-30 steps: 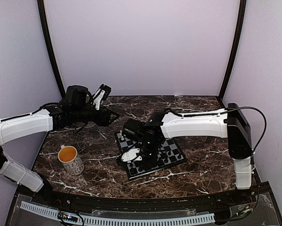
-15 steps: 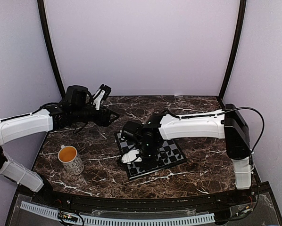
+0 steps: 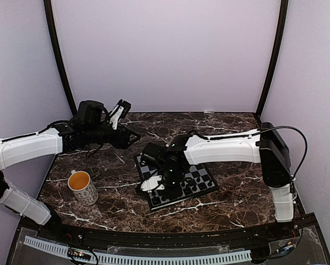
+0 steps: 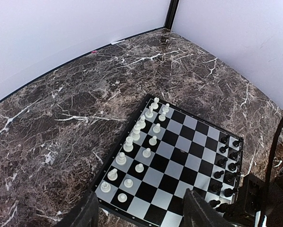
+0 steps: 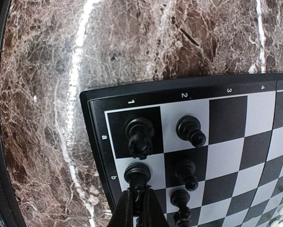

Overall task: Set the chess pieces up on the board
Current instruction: Place the knight at g8.

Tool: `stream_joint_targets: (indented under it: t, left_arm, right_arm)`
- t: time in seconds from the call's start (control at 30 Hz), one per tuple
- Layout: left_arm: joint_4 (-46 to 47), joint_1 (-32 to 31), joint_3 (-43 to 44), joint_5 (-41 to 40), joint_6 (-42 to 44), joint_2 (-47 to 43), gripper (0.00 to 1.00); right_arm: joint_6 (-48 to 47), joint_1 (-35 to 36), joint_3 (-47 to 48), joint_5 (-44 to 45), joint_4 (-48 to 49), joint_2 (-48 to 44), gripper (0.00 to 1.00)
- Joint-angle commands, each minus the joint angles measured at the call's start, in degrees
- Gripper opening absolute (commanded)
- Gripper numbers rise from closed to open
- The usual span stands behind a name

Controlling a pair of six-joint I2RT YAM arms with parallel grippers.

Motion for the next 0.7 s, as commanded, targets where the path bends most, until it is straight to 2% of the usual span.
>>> stream_joint_targets:
  t: [0.0, 0.37, 0.67]
  left_arm:
    - [-0.2, 0.2, 0.1, 0.8, -0.5, -0.1, 0.64]
    - [-0.5, 0.2, 0.4, 1.4, -0.5, 0.3, 0.64]
    - [-1.0, 0.2, 0.8, 0.8, 0.0, 0.4, 0.63]
  right_arm:
    - [0.9, 0.6, 1.9, 0.3, 1.0, 0.8, 0.05]
    - [1.4, 0.6, 1.3, 0.8, 0.9, -0.5, 0.19]
    - [1.2, 0.2, 3.1, 1.6, -1.5, -3.8, 0.25]
